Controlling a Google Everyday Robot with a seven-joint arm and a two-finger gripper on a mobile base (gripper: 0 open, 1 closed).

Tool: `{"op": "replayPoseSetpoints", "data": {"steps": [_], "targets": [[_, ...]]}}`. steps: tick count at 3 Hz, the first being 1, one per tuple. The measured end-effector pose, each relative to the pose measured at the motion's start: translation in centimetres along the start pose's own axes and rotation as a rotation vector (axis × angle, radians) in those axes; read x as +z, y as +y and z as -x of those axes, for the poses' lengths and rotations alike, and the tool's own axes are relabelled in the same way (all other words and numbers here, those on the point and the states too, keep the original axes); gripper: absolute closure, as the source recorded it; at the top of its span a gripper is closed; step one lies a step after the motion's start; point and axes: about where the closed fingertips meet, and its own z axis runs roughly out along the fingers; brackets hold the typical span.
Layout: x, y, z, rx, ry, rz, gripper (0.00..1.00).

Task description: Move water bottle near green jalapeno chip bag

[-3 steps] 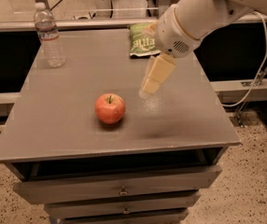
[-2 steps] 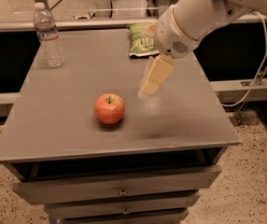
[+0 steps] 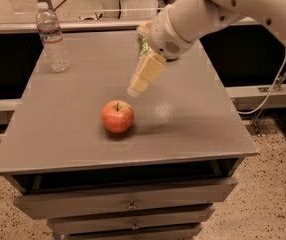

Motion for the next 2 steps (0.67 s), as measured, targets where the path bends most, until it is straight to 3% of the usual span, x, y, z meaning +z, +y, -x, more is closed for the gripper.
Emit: {"op": "replayPoseSetpoints", "data": {"steps": [1, 2], "targets": [[5.1, -4.9, 2.8, 0.034, -0.130, -0.055, 0.00], [11.8, -10.6, 5.8, 0.103, -0.311, -0.110, 0.00]]}}
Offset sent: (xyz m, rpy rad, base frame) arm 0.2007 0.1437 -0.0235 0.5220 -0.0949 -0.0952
